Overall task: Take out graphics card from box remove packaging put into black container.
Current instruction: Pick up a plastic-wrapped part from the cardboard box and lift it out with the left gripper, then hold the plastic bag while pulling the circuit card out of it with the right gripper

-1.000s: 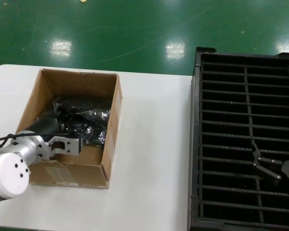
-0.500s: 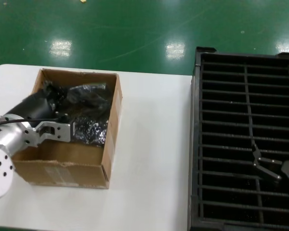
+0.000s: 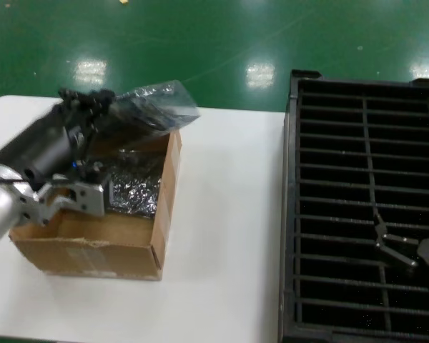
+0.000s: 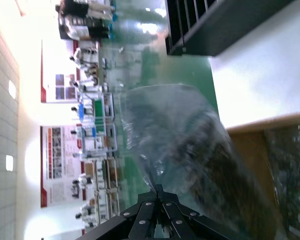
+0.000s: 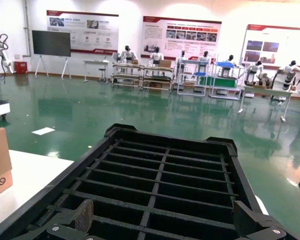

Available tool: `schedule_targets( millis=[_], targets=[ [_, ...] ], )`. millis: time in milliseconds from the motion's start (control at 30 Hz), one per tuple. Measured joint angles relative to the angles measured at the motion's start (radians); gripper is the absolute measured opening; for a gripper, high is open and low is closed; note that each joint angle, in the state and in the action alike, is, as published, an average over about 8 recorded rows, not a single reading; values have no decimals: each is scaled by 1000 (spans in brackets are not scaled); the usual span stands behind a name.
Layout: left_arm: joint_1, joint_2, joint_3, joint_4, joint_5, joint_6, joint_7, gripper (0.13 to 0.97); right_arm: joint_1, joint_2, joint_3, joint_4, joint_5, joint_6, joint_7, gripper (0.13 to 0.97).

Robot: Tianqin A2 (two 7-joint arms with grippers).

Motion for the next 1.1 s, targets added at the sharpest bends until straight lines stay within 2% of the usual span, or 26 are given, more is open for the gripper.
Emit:
schedule_targets(
  millis=[233,467,667,1100],
  targets=[
    [118,-39,13,-126,-84,-24,31,140,0,0,0,0,0,0,0,966],
    [203,-84,72,-174,-173,-74,100,140,0,0,0,0,0,0,0,966],
    [228,-100,103,-187,-207,-99,142,140,0,0,0,0,0,0,0,966],
    [231,-102,106,-189,-210,-101,147,139,8,7,0,-2,3,-5,2,966]
  ],
)
